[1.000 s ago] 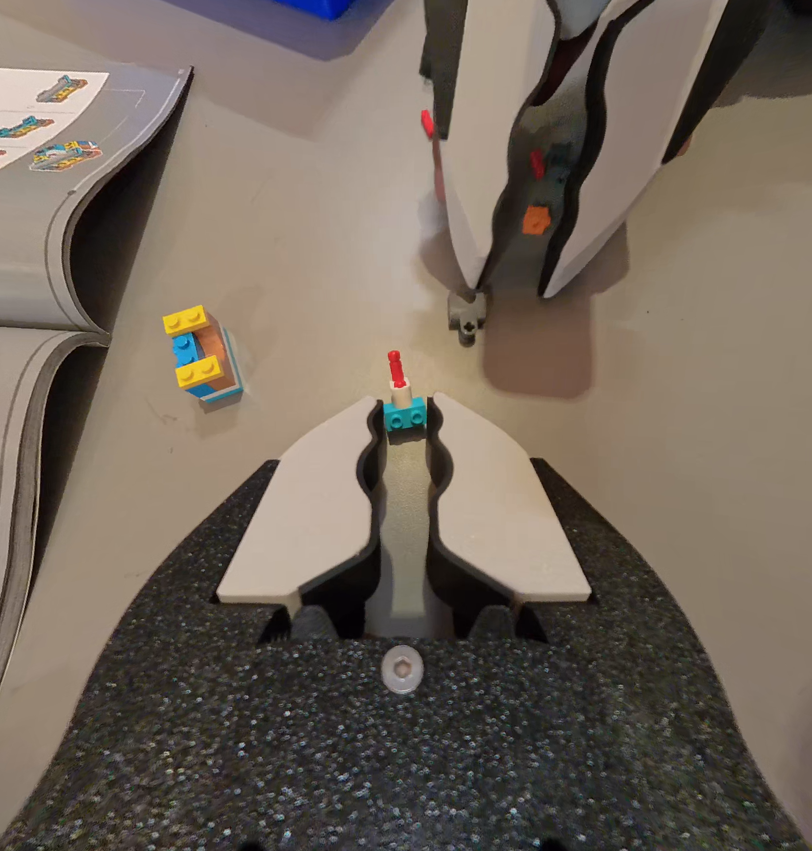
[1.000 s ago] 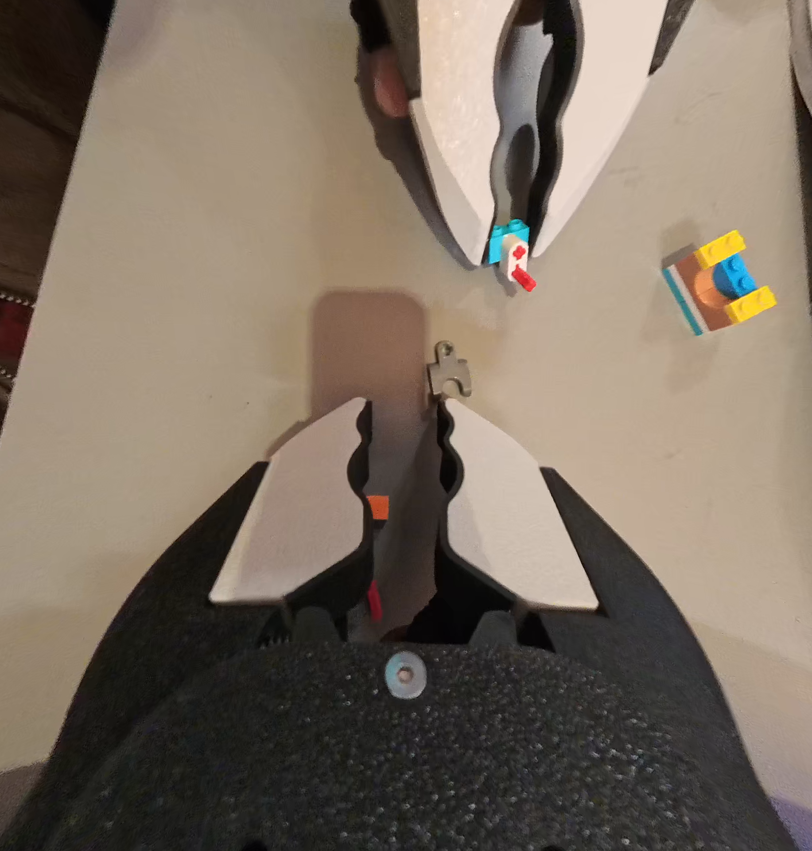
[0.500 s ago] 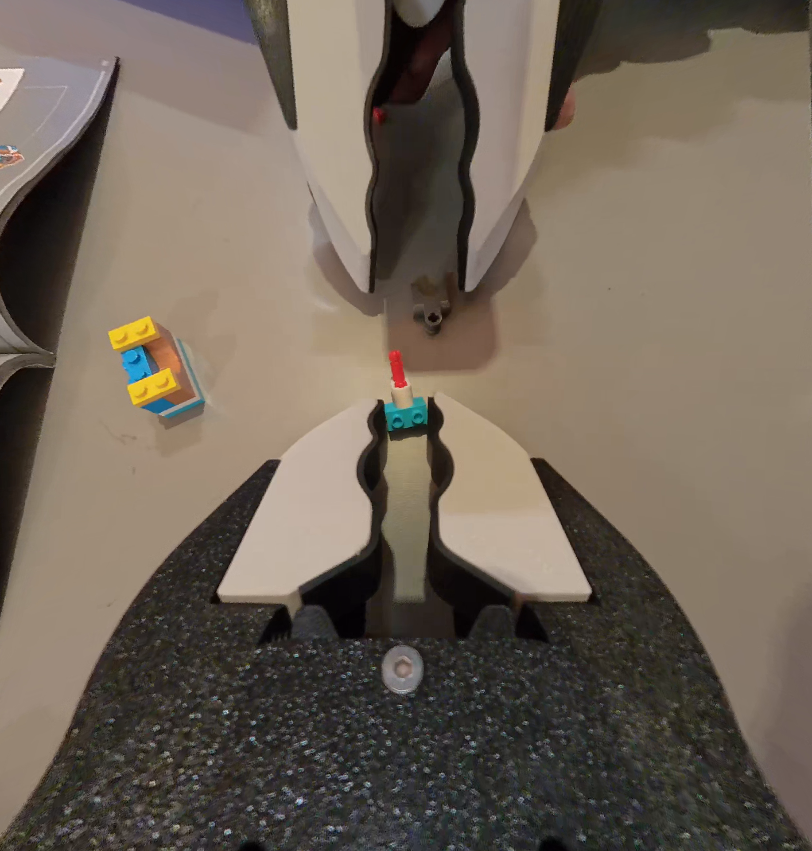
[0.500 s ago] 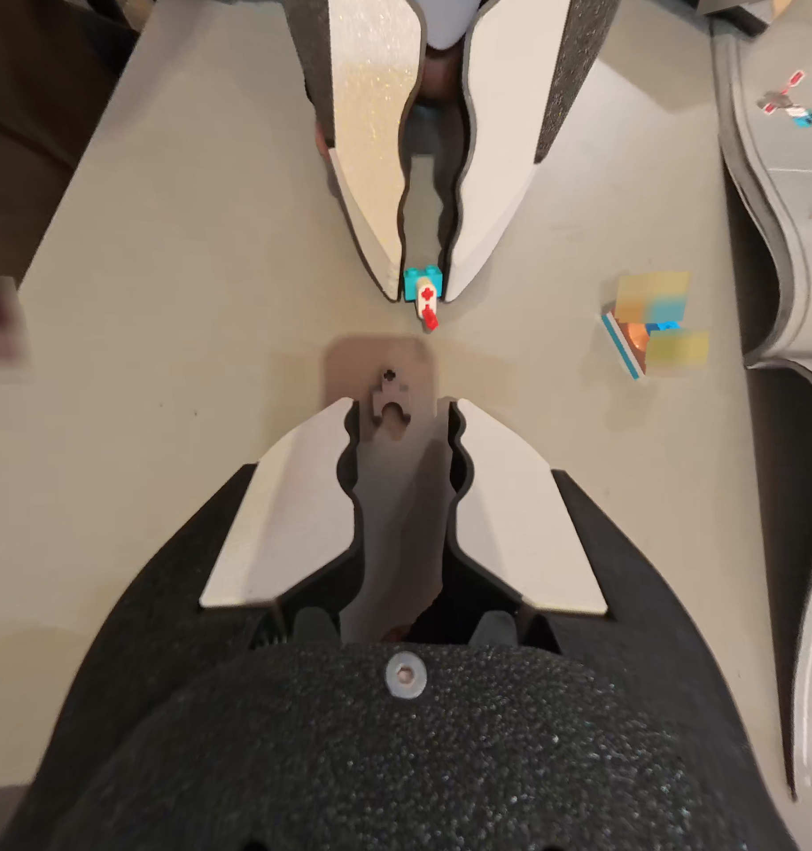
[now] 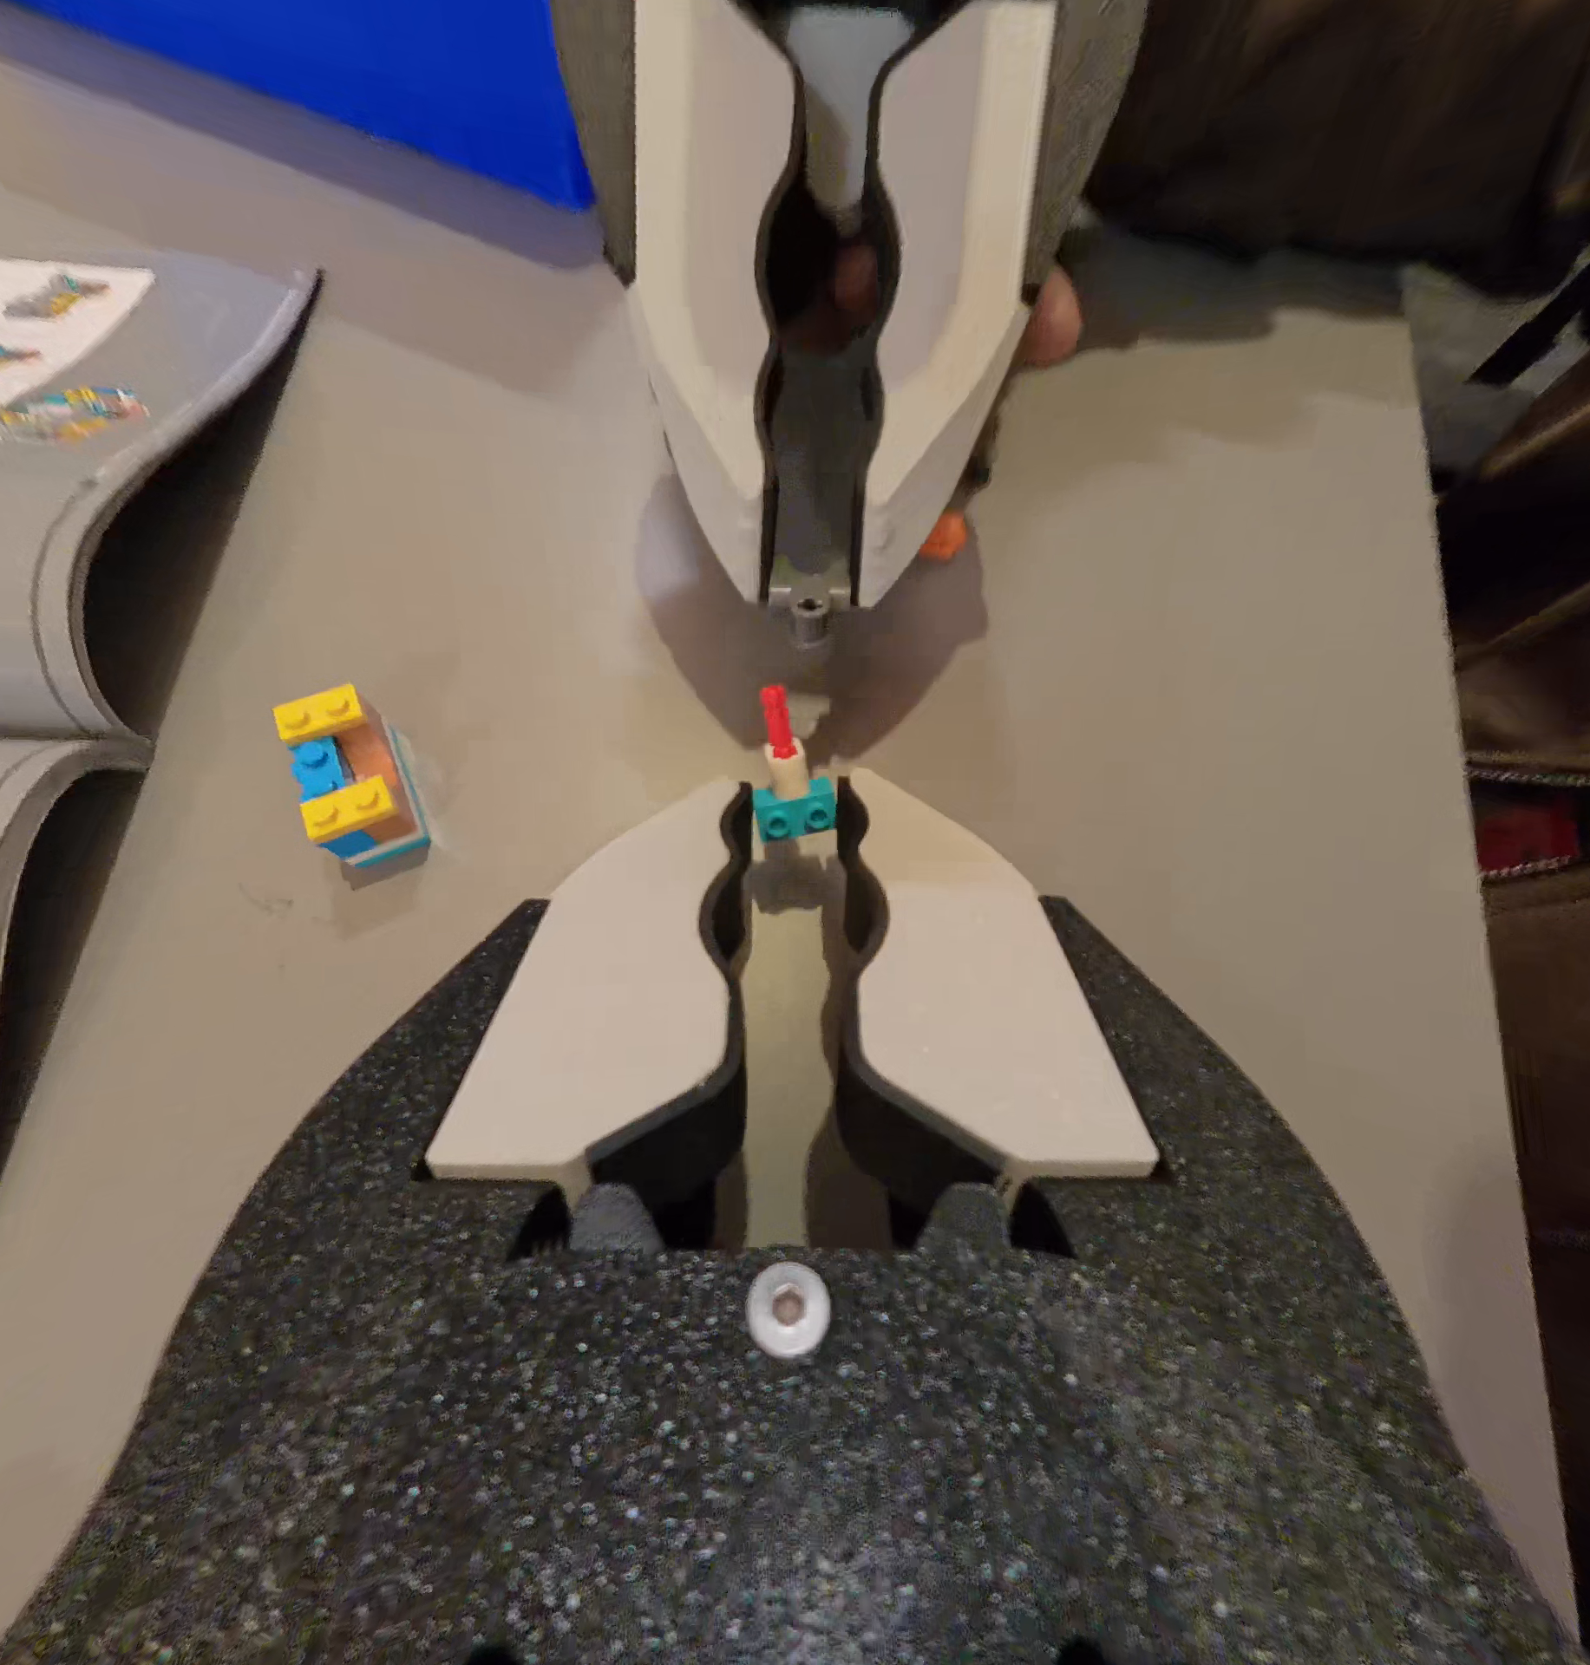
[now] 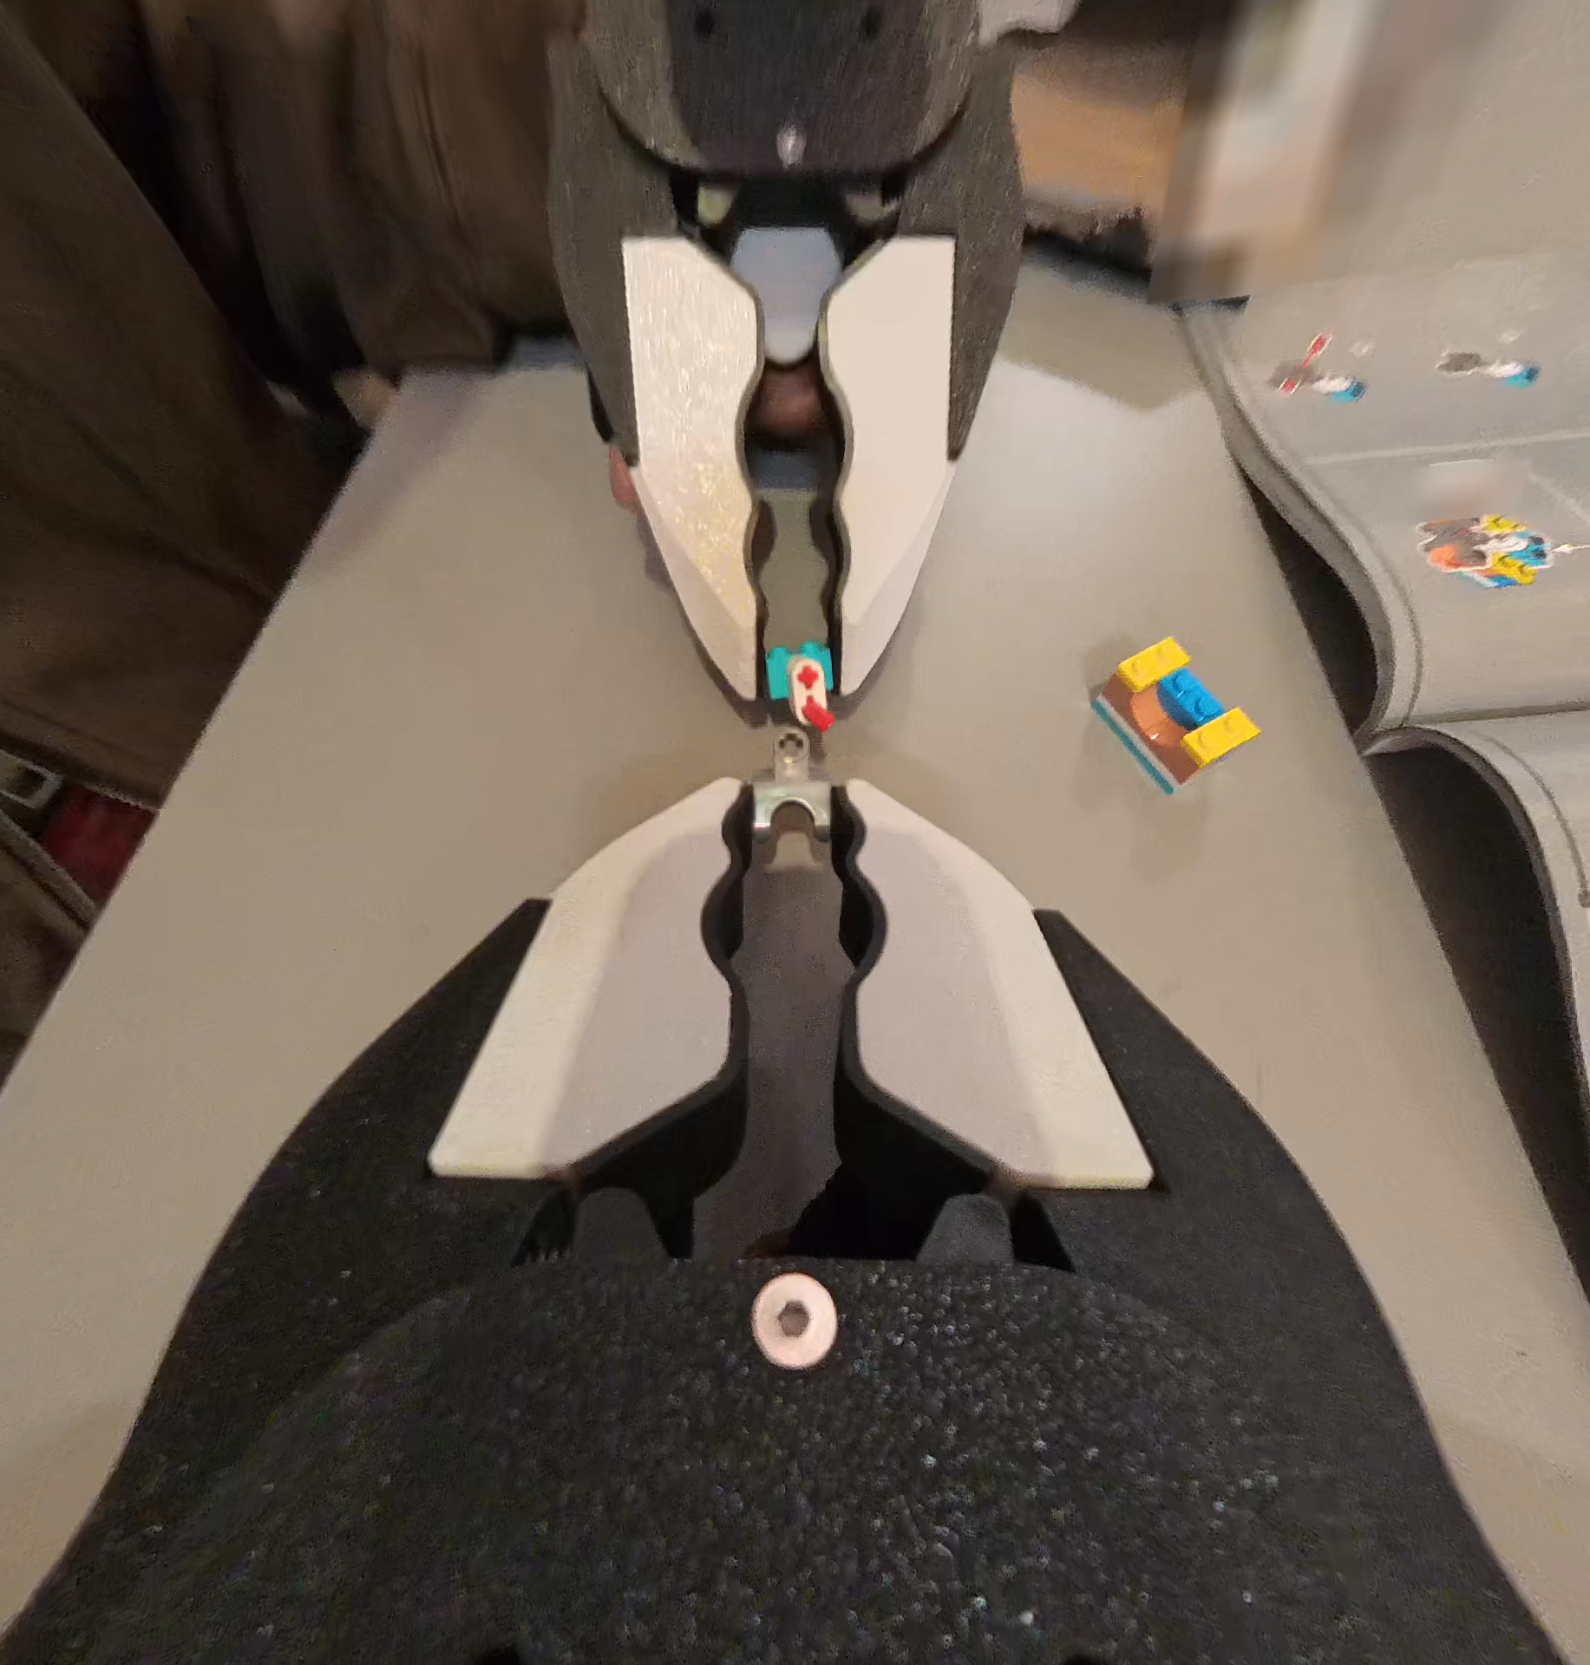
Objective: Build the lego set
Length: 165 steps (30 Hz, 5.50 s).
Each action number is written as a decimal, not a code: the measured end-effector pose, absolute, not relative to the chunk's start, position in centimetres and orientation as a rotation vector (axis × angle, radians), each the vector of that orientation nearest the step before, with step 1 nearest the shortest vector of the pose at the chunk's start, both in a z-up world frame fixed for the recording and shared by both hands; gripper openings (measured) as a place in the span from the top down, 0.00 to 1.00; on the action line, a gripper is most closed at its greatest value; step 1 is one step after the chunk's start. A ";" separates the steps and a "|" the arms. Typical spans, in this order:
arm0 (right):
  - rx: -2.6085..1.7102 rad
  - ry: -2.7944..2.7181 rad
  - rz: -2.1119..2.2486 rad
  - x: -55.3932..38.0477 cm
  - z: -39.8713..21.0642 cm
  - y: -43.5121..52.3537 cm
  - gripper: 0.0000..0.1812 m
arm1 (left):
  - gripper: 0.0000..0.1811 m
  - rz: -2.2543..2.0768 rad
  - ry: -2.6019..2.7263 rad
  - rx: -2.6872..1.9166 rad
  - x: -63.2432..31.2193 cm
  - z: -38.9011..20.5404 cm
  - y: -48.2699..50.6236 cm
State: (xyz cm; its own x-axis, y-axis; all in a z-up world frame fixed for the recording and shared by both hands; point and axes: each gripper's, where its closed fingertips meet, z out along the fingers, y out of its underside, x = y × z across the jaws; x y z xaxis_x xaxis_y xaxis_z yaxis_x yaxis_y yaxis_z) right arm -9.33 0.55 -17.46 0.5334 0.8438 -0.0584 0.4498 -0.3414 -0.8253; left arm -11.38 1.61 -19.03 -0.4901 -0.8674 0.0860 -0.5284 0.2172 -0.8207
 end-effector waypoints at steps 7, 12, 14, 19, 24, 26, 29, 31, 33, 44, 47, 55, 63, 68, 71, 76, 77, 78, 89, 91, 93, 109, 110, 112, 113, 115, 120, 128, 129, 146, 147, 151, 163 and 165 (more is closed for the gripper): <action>-1.886 -0.941 0.738 -9.2 -15.2 0.6 0.91 | 0.90 -1.337 2.005 -1.205 -10.7 -16.9 0.6; -1.881 -0.957 0.755 -9.4 -15.2 0.3 0.91 | 0.90 -1.349 1.989 -1.156 -10.7 -16.5 0.2; -1.877 -0.958 0.761 -9.5 -15.1 0.3 0.91 | 0.90 -1.349 1.985 -1.141 -10.7 -16.4 0.2; -1.883 -0.977 0.768 -9.6 -15.2 0.0 0.91 | 0.90 -1.332 2.000 -1.118 -10.7 -16.5 0.0; -1.915 -1.005 0.779 -9.6 -15.8 -0.3 0.91 | 0.90 -1.291 2.042 -1.107 -10.7 -17.0 -0.3; -1.945 -1.018 0.782 -9.6 -16.3 -0.4 0.91 | 0.90 -1.262 2.063 -1.104 -10.7 -17.3 -0.4; -1.991 -1.036 0.784 -9.6 -17.1 -0.7 0.91 | 0.90 -1.195 2.106 -1.088 -10.6 -18.0 -0.5; -2.021 -1.044 0.786 -9.5 -17.5 -0.8 0.91 | 0.90 -1.136 2.139 -1.078 -10.6 -18.6 -0.5; -2.047 -1.050 0.788 -9.5 -18.0 -0.9 0.91 | 0.90 -1.059 2.172 -1.081 -10.5 -19.3 -0.3; -2.133 -1.068 0.729 -8.9 -19.5 -1.0 0.91 | 0.90 -0.958 2.264 -1.107 -10.5 -20.8 -0.4; -2.139 -1.065 0.734 -8.9 -19.5 -1.0 0.91 | 0.90 -0.961 2.263 -1.113 -10.4 -20.8 -0.4; -2.179 -1.087 0.705 -8.9 -20.3 -1.1 0.91 | 0.88 -0.961 2.292 -1.130 -10.8 -21.0 -0.4; -2.162 -1.077 0.702 -8.8 -19.9 -1.2 0.91 | 0.79 -0.871 2.247 -1.150 -11.2 -20.9 0.0; -2.158 -1.080 0.703 -8.8 -19.9 -1.3 0.91 | 0.82 -0.824 2.236 -1.078 -10.4 -20.7 0.0; -2.157 -1.082 0.697 -8.9 -19.8 -1.4 0.91 | 0.87 -0.838 2.300 -1.030 -10.4 -20.9 -0.5; -2.164 -1.077 0.685 -8.9 -19.7 -1.6 0.91 | 0.92 -0.862 2.321 -0.983 -9.7 -20.9 -1.1; -2.167 -1.072 0.682 -8.8 -19.6 -1.6 0.91 | 0.93 -0.867 2.319 -0.977 -9.6 -20.8 -1.2; -2.169 -1.067 0.679 -8.7 -19.5 -1.6 0.91 | 0.93 -0.872 2.307 -0.981 -9.5 -20.8 -1.2; -2.178 -1.032 0.580 -6.9 -17.2 -1.5 0.91 | 0.93 -1.204 2.081 -1.136 -8.3 -17.8 -1.2; -2.184 -1.047 0.560 -6.7 -16.8 -1.5 0.91 | 0.93 -1.220 2.056 -1.150 -8.1 -17.6 -1.1; -2.196 -1.068 0.548 -6.6 -16.5 -1.6 0.91 | 0.93 -1.202 2.048 -1.158 -7.9 -17.7 -1.1; -2.282 -1.153 0.525 -7.1 -18.3 -2.5 0.91 | 0.93 -1.084 2.092 -1.106 -7.9 -18.4 -1.6; -2.284 -1.151 0.529 -7.2 -18.5 -2.5 0.91 | 0.93 -1.056 2.105 -1.097 -7.9 -18.5 -1.5; -2.289 -1.147 0.540 -7.3 -19.1 -2.6 0.91 | 0.93 -0.998 2.130 -1.076 -8.0 -18.8 -1.5; -2.292 -1.146 0.544 -7.4 -19.3 -2.6 0.91 | 0.93 -0.970 2.140 -1.064 -8.0 -18.9 -1.5; -2.291 -1.145 0.553 -7.5 -19.7 -2.7 0.91 | 0.93 -0.918 2.158 -1.043 -8.0 -19.1 -1.6; -2.261 -1.185 0.563 -7.7 -20.2 -3.1 0.91 | 0.93 -0.762 2.217 -0.977 -8.3 -19.8 -1.4; -2.208 -1.208 0.547 -6.9 -20.1 -3.0 0.89 | 0.93 -0.685 2.262 -0.968 -8.9 -19.9 -1.1; -2.206 -1.206 0.543 -6.8 -20.1 -3.1 0.89 | 0.93 -0.691 2.268 -0.984 -9.1 -19.9 -1.1; -1.936 -1.225 0.467 -9.3 -17.2 -3.4 0.90 | 0.93 -0.986 2.233 -1.126 -9.5 -18.2 -3.0; -1.941 -1.235 0.459 -9.4 -17.4 -3.4 0.91 | 0.93 -0.992 2.232 -1.125 -9.5 -18.0 -3.1; -1.947 -1.255 0.438 -9.8 -17.5 -3.4 0.96 | 0.93 -1.001 2.225 -1.128 -9.5 -17.8 -3.3; -1.898 -1.076 0.489 -9.6 -15.8 -2.3 0.98 | 0.80 -1.215 1.968 -1.275 -9.0 -15.8 -1.9; -1.870 -0.999 0.507 -9.4 -15.0 -1.9 0.98 | 0.76 -1.350 1.865 -1.328 -9.2 -15.1 -1.7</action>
State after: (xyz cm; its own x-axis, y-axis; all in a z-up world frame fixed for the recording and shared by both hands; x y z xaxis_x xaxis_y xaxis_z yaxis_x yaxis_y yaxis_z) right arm -9.37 -1.93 -14.97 0.5845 0.8090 0.0619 0.4272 -0.2420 -0.8712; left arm -9.16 -1.68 -15.12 -0.4145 -0.8973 0.1519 -0.4247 0.0431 -0.9043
